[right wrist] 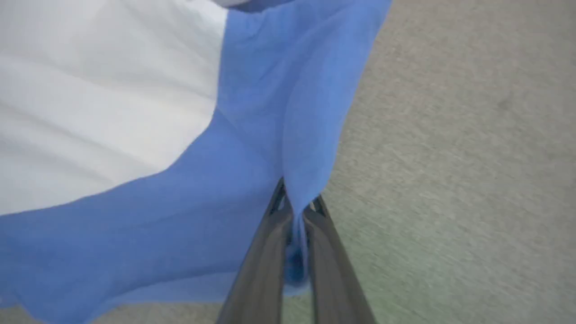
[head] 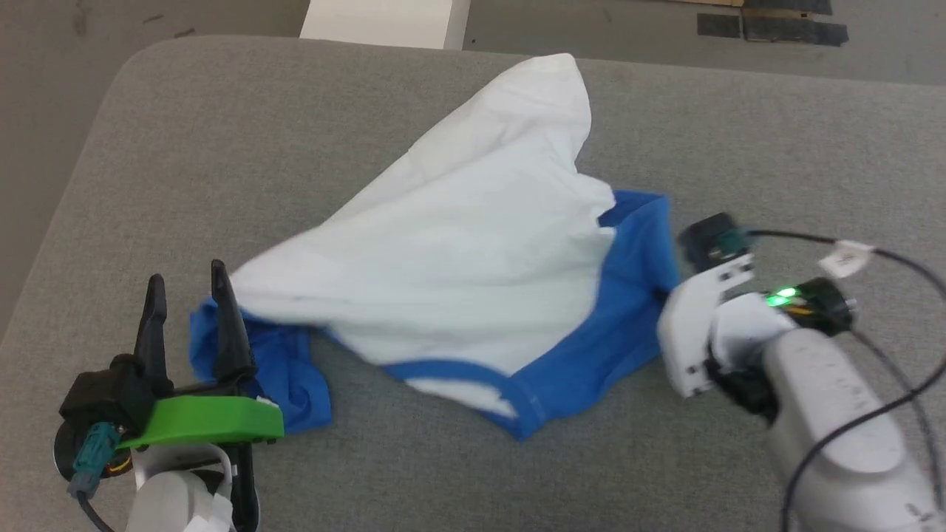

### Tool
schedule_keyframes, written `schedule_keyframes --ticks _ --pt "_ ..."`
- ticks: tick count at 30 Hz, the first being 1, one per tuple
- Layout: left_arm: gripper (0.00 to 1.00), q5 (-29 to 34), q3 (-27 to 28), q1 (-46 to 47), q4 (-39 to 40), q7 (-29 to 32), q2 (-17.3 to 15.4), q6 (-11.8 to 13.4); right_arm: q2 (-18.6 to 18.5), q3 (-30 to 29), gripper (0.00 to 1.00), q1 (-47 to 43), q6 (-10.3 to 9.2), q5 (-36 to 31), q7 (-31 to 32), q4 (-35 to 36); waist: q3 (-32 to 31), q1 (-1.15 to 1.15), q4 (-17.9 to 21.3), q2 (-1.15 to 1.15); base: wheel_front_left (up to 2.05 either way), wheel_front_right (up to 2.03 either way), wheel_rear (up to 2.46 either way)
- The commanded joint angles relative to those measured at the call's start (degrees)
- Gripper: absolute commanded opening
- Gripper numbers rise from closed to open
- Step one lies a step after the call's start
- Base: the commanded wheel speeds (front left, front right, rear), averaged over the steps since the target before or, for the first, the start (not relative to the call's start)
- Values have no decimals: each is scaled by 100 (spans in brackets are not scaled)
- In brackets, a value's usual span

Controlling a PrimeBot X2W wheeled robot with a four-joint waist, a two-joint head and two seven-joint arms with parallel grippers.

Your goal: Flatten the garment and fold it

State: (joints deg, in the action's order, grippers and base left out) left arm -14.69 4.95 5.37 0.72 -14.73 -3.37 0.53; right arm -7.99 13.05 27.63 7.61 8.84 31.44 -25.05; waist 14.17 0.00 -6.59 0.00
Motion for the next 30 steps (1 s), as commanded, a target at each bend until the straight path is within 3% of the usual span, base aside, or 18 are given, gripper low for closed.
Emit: schedule_keyframes --ticks 1,6,10,13,19,21,25,30 --pt "100 63 12 83 -31 -27 32 -35 -249 -145 0 101 -12 44 -26 73 -41 0 32 0 0 0 0" --pt "100 51 15 56 -77 -27 41 -64 -1129 -715 0 18 -12 59 307 334 -105 0 91 0 0 0 0" --pt "100 45 -8 12 -122 -27 44 -99 -1611 -1198 0 5 -12 23 571 379 -119 0 163 0 0 0 0" --pt "100 40 -73 22 -163 -27 46 -116 -1807 -1496 0 26 -12 -97 642 314 -114 0 150 0 0 0 0" --pt "100 15 -164 72 -270 -27 48 -151 -1720 -2232 0 77 -12 -492 430 78 -143 0 92 0 0 0 0" --pt "100 5 -196 80 -311 -27 48 -160 -1607 -2407 100 49 -12 -570 394 14 -181 0 69 0 0 0 0" --pt "100 11 -226 39 -400 -27 48 -185 -1418 -2545 100 -54 -12 -552 196 200 -327 0 70 0 0 0 0" --pt "100 -31 -290 -23 -523 -27 48 -215 -1081 -2755 100 -431 -12 -216 -346 934 -588 0 123 0 0 0 0"
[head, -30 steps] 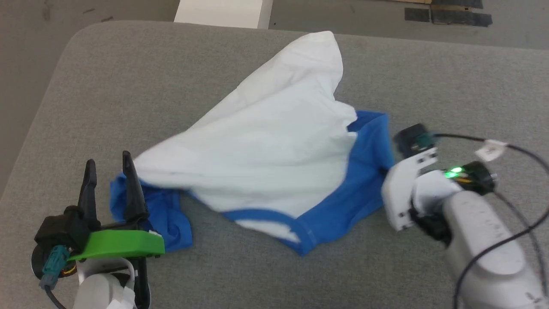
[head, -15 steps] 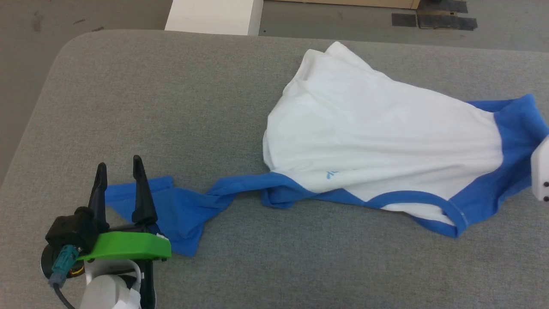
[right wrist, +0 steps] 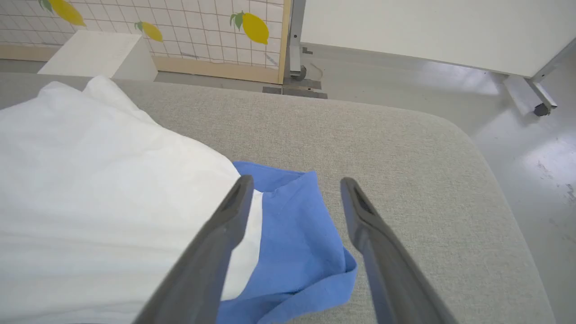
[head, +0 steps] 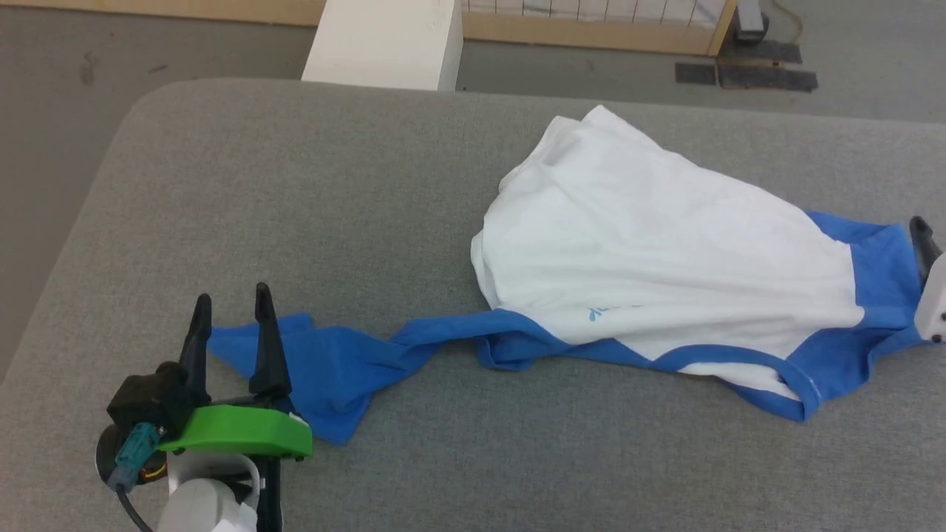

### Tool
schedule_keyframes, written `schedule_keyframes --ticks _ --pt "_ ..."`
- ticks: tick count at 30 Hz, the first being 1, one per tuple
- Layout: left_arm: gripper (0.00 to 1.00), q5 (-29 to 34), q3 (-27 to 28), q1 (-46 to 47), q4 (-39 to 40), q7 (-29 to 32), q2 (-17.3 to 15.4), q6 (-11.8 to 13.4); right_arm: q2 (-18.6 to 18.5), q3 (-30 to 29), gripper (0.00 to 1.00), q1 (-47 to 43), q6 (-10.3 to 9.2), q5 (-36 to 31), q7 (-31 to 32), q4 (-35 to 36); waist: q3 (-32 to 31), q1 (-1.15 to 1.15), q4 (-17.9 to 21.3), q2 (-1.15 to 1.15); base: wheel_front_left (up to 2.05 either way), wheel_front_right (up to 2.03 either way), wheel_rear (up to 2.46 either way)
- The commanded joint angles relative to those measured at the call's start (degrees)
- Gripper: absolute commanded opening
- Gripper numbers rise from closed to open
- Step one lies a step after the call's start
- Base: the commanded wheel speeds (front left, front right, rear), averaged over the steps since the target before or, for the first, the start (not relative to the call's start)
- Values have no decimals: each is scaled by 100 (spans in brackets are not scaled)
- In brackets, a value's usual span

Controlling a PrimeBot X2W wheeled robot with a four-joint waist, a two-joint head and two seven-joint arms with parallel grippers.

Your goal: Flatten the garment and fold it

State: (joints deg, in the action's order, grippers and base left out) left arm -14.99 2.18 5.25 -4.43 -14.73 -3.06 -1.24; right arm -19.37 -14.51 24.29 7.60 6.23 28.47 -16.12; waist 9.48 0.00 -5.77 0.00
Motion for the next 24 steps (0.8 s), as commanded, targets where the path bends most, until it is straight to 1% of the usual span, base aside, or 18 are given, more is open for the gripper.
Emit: schedule_keyframes --ticks 1,5,9,12,14,18,21,23,24 --pt "100 -21 -35 -27 -30 -27 18 -38 152 -1 100 -230 -11 122 -163 248 -152 0 62 0 0 0 0" --pt "100 -110 -142 -19 -127 -8 18 -62 561 -145 100 -744 -11 377 -567 938 -249 0 140 0 0 0 0" --pt "100 -199 -289 120 -220 152 18 -96 999 -150 100 -1256 -11 624 -716 1523 -253 0 256 0 0 0 0" --pt "100 -248 -473 375 -284 423 18 -108 1179 -163 100 -1553 -11 686 -735 1853 -191 0 339 0 0 0 0" --pt "100 -285 -661 689 -390 763 18 -142 1284 -188 100 -1727 -11 713 -709 2045 -139 0 381 0 0 0 0" --pt "100 -355 -1057 1634 -823 1765 18 -191 1409 -195 100 -1929 -11 737 -634 2326 58 0 481 0 0 0 0" --pt "100 -490 -1406 2424 -1376 2970 18 -70 1468 -167 100 -1974 -11 740 -586 2474 242 0 571 0 0 0 0" --pt "100 -498 -1636 2876 -1753 3863 18 69 1494 -155 100 -1952 -11 766 -571 2513 354 0 650 0 0 0 0" --pt "100 -518 -1724 3060 -1878 4197 18 104 1502 -148 100 -1942 -11 768 -561 2524 405 0 687 0 0 0 0"
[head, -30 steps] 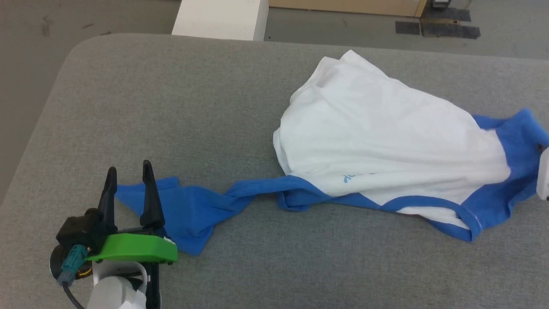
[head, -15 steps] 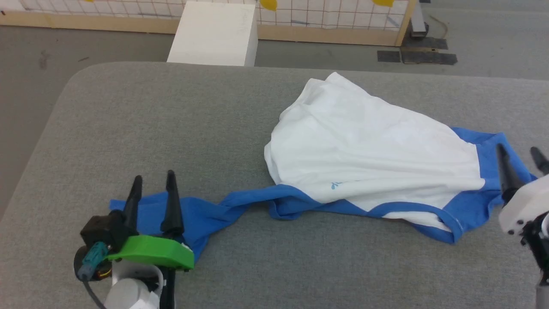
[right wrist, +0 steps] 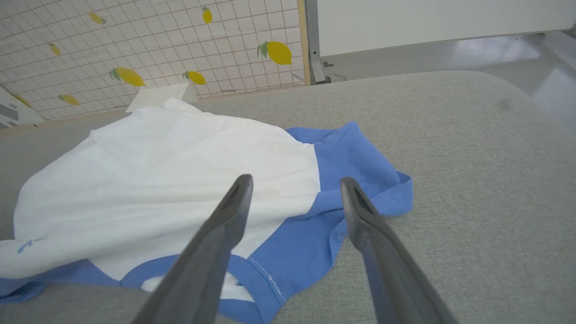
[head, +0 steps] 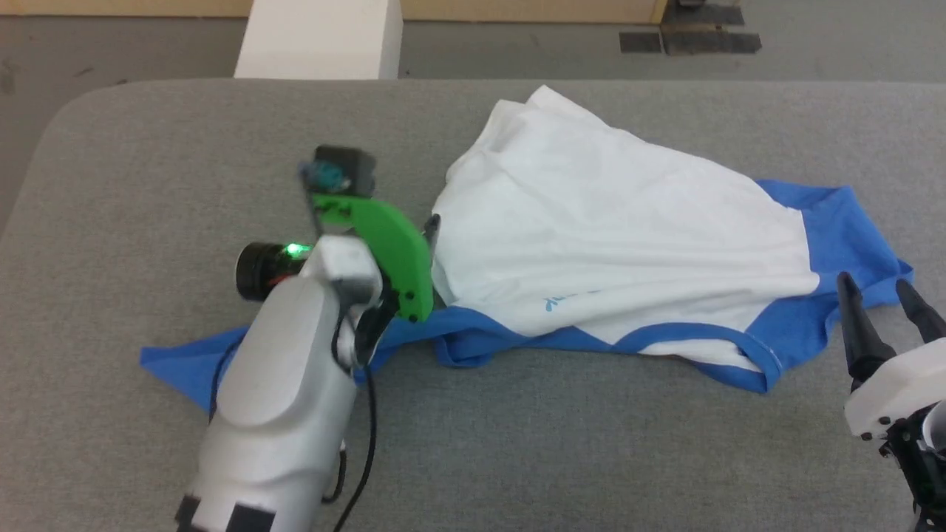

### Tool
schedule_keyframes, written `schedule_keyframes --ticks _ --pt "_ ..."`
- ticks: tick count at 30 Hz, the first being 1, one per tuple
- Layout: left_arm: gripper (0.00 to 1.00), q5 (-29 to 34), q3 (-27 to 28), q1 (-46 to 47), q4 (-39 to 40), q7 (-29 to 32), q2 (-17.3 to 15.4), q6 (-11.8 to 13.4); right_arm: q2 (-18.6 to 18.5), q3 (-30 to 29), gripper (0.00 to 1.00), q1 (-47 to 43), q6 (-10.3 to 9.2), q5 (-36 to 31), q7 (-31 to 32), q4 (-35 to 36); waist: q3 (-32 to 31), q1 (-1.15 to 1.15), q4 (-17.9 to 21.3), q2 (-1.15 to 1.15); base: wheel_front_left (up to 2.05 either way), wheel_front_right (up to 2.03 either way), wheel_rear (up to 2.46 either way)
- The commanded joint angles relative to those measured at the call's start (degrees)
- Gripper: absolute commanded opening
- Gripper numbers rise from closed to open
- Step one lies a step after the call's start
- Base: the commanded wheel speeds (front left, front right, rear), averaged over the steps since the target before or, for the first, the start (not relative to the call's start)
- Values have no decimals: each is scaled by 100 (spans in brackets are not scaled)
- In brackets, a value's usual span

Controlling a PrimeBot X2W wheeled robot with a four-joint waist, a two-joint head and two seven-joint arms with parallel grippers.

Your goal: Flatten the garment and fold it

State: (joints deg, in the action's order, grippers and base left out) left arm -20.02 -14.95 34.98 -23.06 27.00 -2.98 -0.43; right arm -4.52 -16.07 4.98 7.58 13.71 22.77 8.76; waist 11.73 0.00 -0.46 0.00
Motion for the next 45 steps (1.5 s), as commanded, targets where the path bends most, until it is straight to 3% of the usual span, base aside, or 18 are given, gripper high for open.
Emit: schedule_keyframes --ticks 1,5,11,12,13,14,18,24,27,31,38,42,43,44,45 --pt "100 13 -115 289 -166 413 9 67 26 21 100 4 -9 27 16 53 246 0 202 0 0 0 0" --pt "100 331 -475 782 -595 1384 -89 159 31 96 100 43 -9 24 19 61 448 0 347 0 0 0 0" --pt "100 445 -692 917 -939 1918 -159 151 14 104 100 108 -9 50 -32 23 636 0 481 0 0 0 0" --pt "51 417 -696 894 -974 1922 -156 139 3 95 100 119 -9 51 -39 14 662 0 491 0 0 0 0" --pt "30 388 -695 872 -985 1885 -150 124 -6 90 100 126 -9 49 -44 5 673 0 494 0 0 0 0" --pt "0 363 -699 848 -999 1827 -144 107 -11 79 100 136 -9 49 -54 -1 686 0 496 0 0 0 0" --pt "0 312 -572 869 -1004 1459 -162 216 -29 50 100 155 -9 22 -80 -4 726 0 485 0 0 0 0" --pt "0 237 85 1267 -889 -38 -291 736 -54 185 100 232 -9 72 -73 -26 818 0 583 0 0 0 0" --pt "0 235 308 1536 -926 -657 -402 844 -109 226 100 263 -9 87 -50 -21 912 0 673 0 0 0 0" --pt "0 232 462 1963 -1129 -1220 -492 869 -157 205 100 285 -9 99 -51 -19 1056 0 789 0 0 0 0" --pt "0 341 434 2634 -1417 -2388 -544 662 -171 231 100 323 -9 140 -93 -57 1278 0 932 0 0 0 0" --pt "0 257 409 2744 -1925 -2441 -466 575 -166 277 100 333 -9 148 -115 -95 1324 0 941 0 0 0 0" --pt "28 199 442 2747 -2085 -2390 -435 599 -167 294 100 340 -9 154 -118 -103 1329 0 935 0 0 0 0" --pt "100 165 446 2752 -2196 -2354 -411 592 -172 304 100 343 -9 156 -118 -112 1324 0 922 0 0 0 0" --pt "100 101 474 2761 -2300 -2361 -377 577 -179 309 100 343 -9 159 -118 -122 1312 0 895 0 0 0 0"
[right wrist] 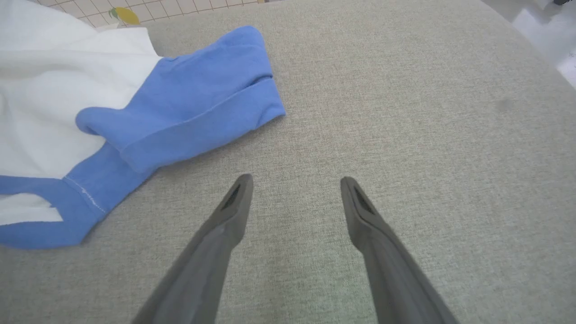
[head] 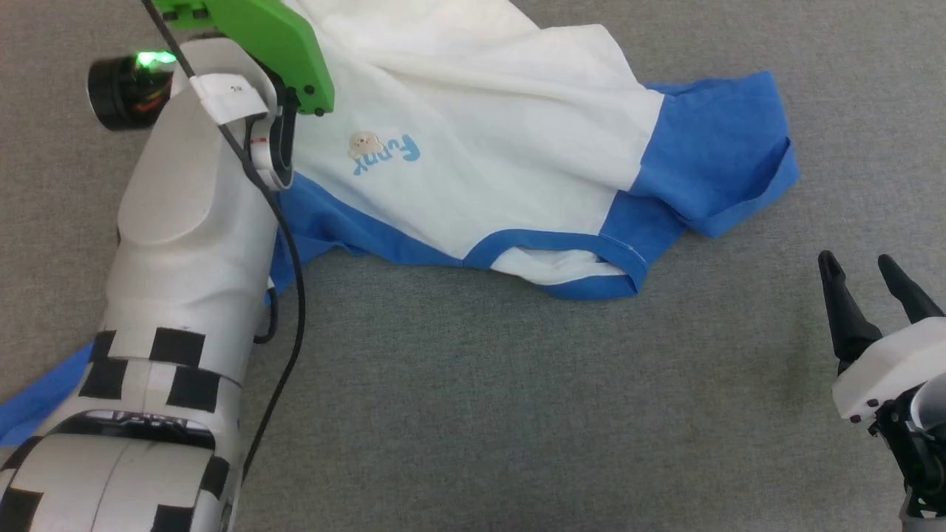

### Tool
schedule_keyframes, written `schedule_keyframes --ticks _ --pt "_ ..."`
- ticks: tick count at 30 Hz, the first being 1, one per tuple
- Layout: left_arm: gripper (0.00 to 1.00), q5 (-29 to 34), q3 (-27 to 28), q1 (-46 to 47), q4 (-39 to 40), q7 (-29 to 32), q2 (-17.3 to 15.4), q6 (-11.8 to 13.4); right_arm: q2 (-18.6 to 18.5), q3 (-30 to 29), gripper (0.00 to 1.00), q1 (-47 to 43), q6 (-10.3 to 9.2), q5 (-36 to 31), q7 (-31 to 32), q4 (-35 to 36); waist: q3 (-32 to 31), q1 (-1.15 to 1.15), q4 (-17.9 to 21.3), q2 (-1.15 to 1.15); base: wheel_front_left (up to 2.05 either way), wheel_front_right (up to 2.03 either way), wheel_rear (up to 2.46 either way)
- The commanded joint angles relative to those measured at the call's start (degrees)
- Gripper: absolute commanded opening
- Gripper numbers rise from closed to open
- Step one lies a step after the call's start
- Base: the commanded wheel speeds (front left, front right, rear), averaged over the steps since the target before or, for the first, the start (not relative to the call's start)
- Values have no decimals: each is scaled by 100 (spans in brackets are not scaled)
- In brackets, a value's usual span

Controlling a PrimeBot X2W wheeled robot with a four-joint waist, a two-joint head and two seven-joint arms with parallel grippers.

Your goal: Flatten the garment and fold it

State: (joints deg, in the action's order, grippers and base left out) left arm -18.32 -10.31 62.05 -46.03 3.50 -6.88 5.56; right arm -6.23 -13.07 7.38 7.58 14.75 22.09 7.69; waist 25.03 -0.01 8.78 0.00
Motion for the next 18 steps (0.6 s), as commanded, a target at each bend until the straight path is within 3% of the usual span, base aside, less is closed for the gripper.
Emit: schedule_keyframes --ticks 1,6,11,18 --pt "100 -90 3 62 -69 -38 32 -50 -17 4 100 98 -9 51 -50 -20 -35 1 -65 0 0 0 0" --pt "100 -266 31 12 -70 -630 85 -406 -72 25 100 45 -9 25 -38 -31 -285 1 -296 0 0 0 0" --pt "100 -459 163 -492 466 -1544 29 -791 -92 128 100 -62 -9 -18 -3 -27 -677 1 -536 0 0 0 0" --pt "100 -362 336 -2384 1932 -1834 -118 -681 -120 399 100 -273 -9 -88 129 49 -1090 1 -874 0 0 0 0"
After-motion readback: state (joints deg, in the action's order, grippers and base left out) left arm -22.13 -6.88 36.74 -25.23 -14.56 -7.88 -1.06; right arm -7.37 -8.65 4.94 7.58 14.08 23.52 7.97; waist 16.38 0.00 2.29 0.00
